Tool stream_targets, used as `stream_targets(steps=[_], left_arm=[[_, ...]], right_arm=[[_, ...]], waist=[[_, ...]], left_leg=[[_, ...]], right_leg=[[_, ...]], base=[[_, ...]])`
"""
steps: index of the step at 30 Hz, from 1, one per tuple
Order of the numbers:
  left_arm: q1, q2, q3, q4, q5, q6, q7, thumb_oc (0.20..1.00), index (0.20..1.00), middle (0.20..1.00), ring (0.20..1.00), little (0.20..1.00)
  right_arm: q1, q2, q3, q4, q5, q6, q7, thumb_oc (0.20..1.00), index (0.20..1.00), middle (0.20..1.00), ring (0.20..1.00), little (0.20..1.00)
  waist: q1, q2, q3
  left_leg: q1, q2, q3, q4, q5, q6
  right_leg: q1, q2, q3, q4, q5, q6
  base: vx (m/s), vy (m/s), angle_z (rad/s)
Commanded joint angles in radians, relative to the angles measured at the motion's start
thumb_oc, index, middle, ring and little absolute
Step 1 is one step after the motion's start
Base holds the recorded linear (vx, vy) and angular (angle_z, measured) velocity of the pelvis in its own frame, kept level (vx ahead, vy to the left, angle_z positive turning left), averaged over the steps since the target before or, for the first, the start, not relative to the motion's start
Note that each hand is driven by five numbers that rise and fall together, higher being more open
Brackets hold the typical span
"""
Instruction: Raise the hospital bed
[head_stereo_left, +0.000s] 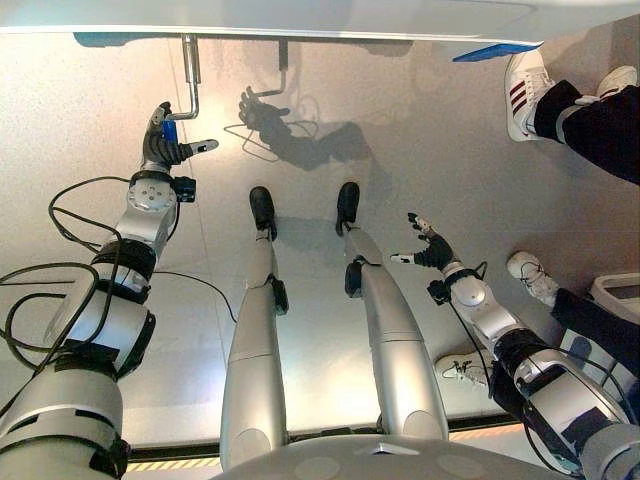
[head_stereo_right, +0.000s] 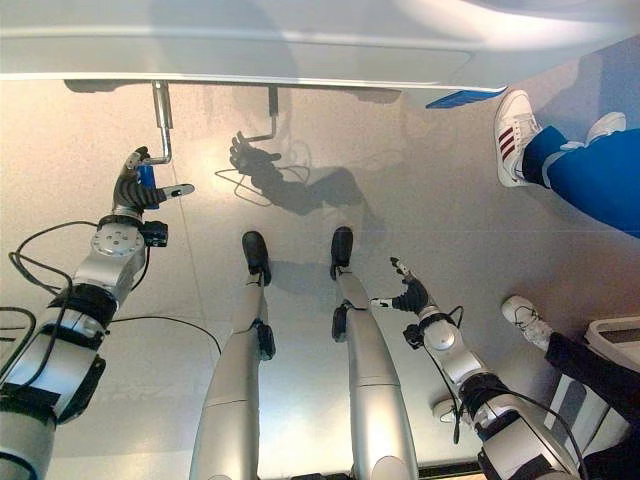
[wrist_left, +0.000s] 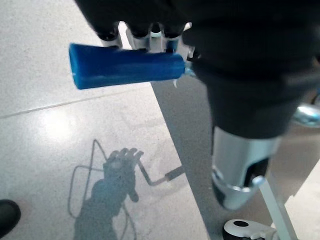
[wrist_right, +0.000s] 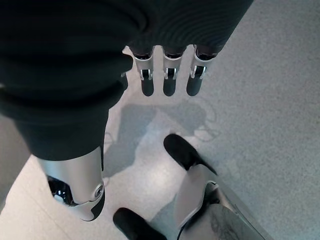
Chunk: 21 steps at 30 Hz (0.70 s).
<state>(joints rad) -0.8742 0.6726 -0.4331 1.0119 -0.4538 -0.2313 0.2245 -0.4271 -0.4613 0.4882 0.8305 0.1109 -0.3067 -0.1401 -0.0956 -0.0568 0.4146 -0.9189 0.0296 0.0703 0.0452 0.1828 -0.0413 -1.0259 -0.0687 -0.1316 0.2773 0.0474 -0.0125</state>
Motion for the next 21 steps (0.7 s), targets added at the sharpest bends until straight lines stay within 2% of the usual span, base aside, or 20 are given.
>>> stream_targets(steps=[1, 2, 3, 4, 5, 6, 7, 21], left_arm=[[-0.019, -0.014, 0.015, 0.016, -0.011, -0.022, -0.001, 1.000, 1.000, 1.000, 1.000, 1.000], [-0.019, -0.014, 0.015, 0.016, -0.011, -0.022, -0.001, 0.824, 0.824, 0.824, 0.824, 0.824], [-0.018, -0.015, 0.014, 0.015, -0.013, -0.023, -0.003, 0.589, 0.589, 0.589, 0.589, 0.589], [-0.018, -0.015, 0.014, 0.015, -0.013, -0.023, -0.003, 0.576, 0.576, 0.576, 0.576, 0.576], [-0.017, -0.011, 0.015, 0.020, -0.015, -0.021, -0.004, 0.376, 0.376, 0.376, 0.376, 0.376], [-0.017, -0.011, 0.015, 0.020, -0.015, -0.021, -0.004, 0.225, 0.225, 0.225, 0.225, 0.225], [-0.014, -0.010, 0.015, 0.017, -0.016, -0.022, -0.007, 0.200, 0.200, 0.200, 0.200, 0.200], [-0.026, -0.019, 0.011, 0.046, -0.014, -0.019, -0.006, 0.200, 0.200, 0.200, 0.200, 0.200]], right_arm=[[0.050, -0.031, 0.040, -0.022, 0.015, 0.001, -0.001, 1.000, 1.000, 1.000, 1.000, 1.000], [0.050, -0.031, 0.040, -0.022, 0.015, 0.001, -0.001, 1.000, 1.000, 1.000, 1.000, 1.000], [0.050, -0.032, 0.040, -0.022, 0.014, 0.001, -0.001, 1.000, 1.000, 1.000, 1.000, 1.000], [0.050, -0.032, 0.040, -0.022, 0.014, 0.001, -0.001, 1.000, 1.000, 1.000, 1.000, 1.000], [0.049, -0.032, 0.039, -0.024, 0.016, 0.001, 0.000, 1.000, 1.000, 1.000, 1.000, 1.000], [0.049, -0.032, 0.039, -0.024, 0.016, 0.001, 0.000, 1.000, 1.000, 1.000, 1.000, 1.000], [0.051, -0.035, 0.040, -0.030, 0.015, 0.000, 0.001, 1.000, 1.000, 1.000, 1.000, 1.000], [0.046, -0.039, 0.047, -0.034, 0.010, -0.001, -0.001, 1.000, 1.000, 1.000, 1.000, 1.000]], waist=[[-0.025, 0.035, 0.000], [-0.025, 0.035, 0.000], [-0.025, 0.035, 0.001], [-0.025, 0.035, 0.001], [-0.025, 0.035, 0.002], [-0.025, 0.035, 0.002], [-0.026, 0.035, 0.003], [-0.029, 0.032, 0.009]], left_leg=[[0.031, -0.073, -0.008, 0.007, -0.056, 0.035], [0.031, -0.073, -0.008, 0.007, -0.056, 0.035], [0.032, -0.072, -0.008, 0.007, -0.057, 0.035], [0.032, -0.072, -0.008, 0.007, -0.057, 0.035], [0.033, -0.072, -0.008, 0.008, -0.057, 0.036], [0.033, -0.072, -0.008, 0.008, -0.057, 0.036], [0.033, -0.073, -0.007, 0.009, -0.058, 0.036], [0.029, -0.075, -0.007, 0.017, -0.062, 0.038]], right_leg=[[0.069, 0.037, -0.017, -0.149, 0.120, 0.117], [0.069, 0.037, -0.017, -0.149, 0.120, 0.117], [0.068, 0.037, -0.017, -0.147, 0.119, 0.117], [0.068, 0.037, -0.017, -0.147, 0.119, 0.117], [0.068, 0.037, -0.017, -0.146, 0.119, 0.117], [0.068, 0.037, -0.017, -0.146, 0.119, 0.117], [0.067, 0.037, -0.017, -0.144, 0.119, 0.116], [0.062, 0.037, -0.019, -0.137, 0.118, 0.117]], base=[[0.00, 0.000, 0.00], [0.00, 0.000, 0.00], [0.00, 0.000, 0.00], [0.00, 0.000, 0.00], [0.00, 0.000, 0.00], [0.00, 0.000, 0.00], [0.00, 0.000, 0.00], [0.00, 0.000, 0.00]])
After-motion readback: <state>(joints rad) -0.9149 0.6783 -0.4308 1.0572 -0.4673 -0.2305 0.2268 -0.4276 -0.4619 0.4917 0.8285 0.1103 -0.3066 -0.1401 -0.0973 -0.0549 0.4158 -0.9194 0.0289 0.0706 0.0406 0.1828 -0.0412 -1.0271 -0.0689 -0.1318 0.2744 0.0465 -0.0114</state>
